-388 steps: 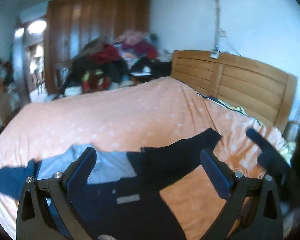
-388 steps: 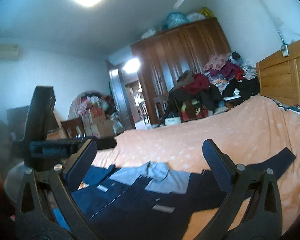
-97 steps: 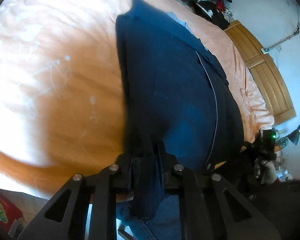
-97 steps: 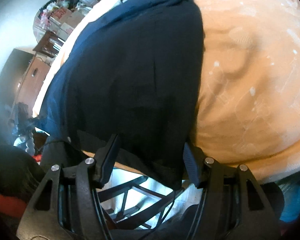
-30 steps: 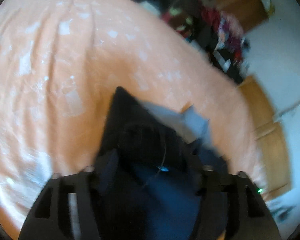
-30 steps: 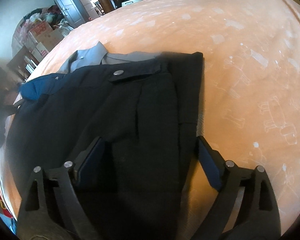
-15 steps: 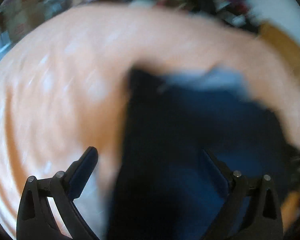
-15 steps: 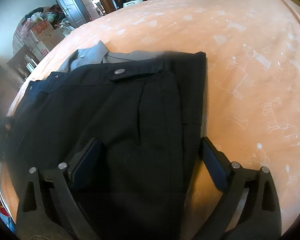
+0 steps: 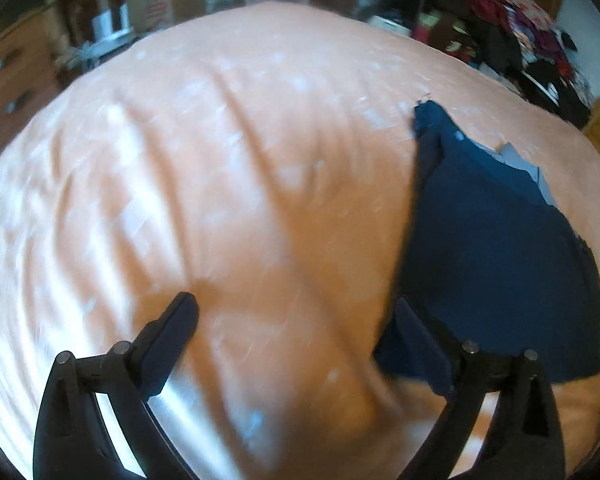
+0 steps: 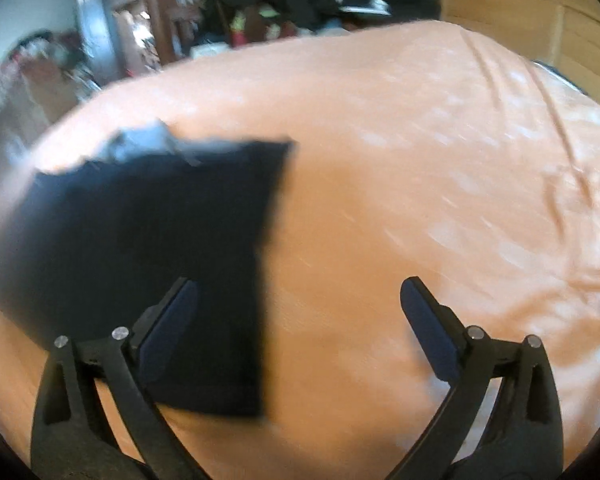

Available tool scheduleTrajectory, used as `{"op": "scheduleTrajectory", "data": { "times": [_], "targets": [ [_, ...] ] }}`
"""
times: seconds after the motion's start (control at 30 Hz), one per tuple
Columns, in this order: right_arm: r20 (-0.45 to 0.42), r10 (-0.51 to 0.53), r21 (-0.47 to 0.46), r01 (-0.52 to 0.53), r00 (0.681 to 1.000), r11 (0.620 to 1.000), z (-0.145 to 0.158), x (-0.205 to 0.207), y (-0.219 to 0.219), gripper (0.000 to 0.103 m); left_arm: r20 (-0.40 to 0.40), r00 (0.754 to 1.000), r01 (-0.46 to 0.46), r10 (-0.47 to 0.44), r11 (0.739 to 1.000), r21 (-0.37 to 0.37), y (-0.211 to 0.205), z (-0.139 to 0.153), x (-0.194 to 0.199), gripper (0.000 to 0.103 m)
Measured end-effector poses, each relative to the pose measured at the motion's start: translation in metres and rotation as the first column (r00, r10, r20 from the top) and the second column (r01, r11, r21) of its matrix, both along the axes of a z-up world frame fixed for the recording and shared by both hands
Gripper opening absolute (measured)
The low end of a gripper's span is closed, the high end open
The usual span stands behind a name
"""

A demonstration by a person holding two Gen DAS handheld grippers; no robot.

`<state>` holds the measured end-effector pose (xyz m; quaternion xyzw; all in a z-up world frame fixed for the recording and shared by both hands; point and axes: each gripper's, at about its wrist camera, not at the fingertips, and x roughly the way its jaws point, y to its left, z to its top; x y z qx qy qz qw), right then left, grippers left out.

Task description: Fold small clothes

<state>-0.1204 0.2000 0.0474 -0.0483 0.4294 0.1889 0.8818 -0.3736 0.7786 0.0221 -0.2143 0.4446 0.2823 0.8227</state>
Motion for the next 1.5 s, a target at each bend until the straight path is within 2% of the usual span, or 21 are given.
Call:
{"op": "scheduleTrajectory", "data": {
  "times": [0.13,0.23,0.33,0.43,0.53,0.7,0.77,0.87,0.97,1.23,1.4,1.43,1.5],
  "targets": [
    [-0.05,-0.086,-0.037,0.084,0.995,0.996,-0.011,-0.006,-0.033,0.1,-0.119,0.993,0.024,-0.013,0.996,0.09,-0.021,-0.012,0.018,0.103],
    [-0.09,-0.119,-0.083,0.111,0.989,0.99,-0.018,-0.004,-0.035,0.103,-0.152,0.988,0.032,-0.012,0.991,0.13,-0.028,-0.017,0.027,0.103],
    [-0.164,-0.127,-0.136,0.105,0.978,0.985,-0.04,0.0,-0.032,0.103,-0.115,0.993,0.024,-0.012,0.995,0.1,-0.024,-0.019,0.024,0.103],
    [-0.164,-0.129,-0.13,0.108,0.978,0.986,-0.041,0.002,-0.032,0.103,-0.087,0.996,0.018,-0.01,0.996,0.092,-0.022,-0.021,0.023,0.103],
    [-0.16,-0.129,-0.115,0.111,0.979,0.987,-0.04,-0.003,-0.034,0.103,-0.092,0.996,0.02,-0.009,0.992,0.124,-0.027,-0.02,0.024,0.103],
    [-0.133,-0.133,-0.107,0.119,0.982,0.987,-0.04,-0.012,-0.036,0.103,-0.089,0.996,0.011,0.0,0.991,0.131,-0.029,-0.018,0.023,0.103],
    [-0.133,-0.125,-0.077,0.116,0.983,0.99,-0.043,-0.014,-0.039,0.103,-0.088,0.996,0.012,0.0,0.99,0.141,-0.031,-0.017,0.023,0.103],
    [-0.091,-0.129,-0.084,0.122,0.987,0.989,-0.043,-0.019,-0.038,0.103,-0.058,0.998,0.004,0.005,0.989,0.146,-0.031,-0.018,0.02,0.103],
    [-0.064,-0.133,-0.121,0.125,0.989,0.985,-0.042,-0.02,-0.031,0.103,-0.062,0.998,-0.002,0.014,0.982,0.188,-0.035,-0.017,0.021,0.103],
    [-0.074,-0.128,-0.077,0.122,0.989,0.99,-0.045,-0.016,-0.036,0.103,-0.075,0.996,-0.025,0.048,0.958,0.285,-0.041,-0.016,0.023,0.103],
    [-0.071,-0.128,-0.082,0.122,0.989,0.989,-0.046,-0.015,-0.034,0.103,-0.113,0.988,-0.055,0.107,0.918,0.392,-0.048,-0.015,0.027,0.103],
    [-0.073,-0.126,-0.078,0.121,0.989,0.99,-0.047,-0.014,-0.035,0.103,-0.125,0.986,-0.053,0.111,0.917,0.396,-0.048,-0.016,0.029,0.103],
    [-0.075,-0.125,-0.076,0.119,0.989,0.99,-0.047,-0.013,-0.035,0.103,-0.113,0.989,-0.055,0.1,0.935,0.351,-0.04,-0.017,0.027,0.103]
  ]
}}
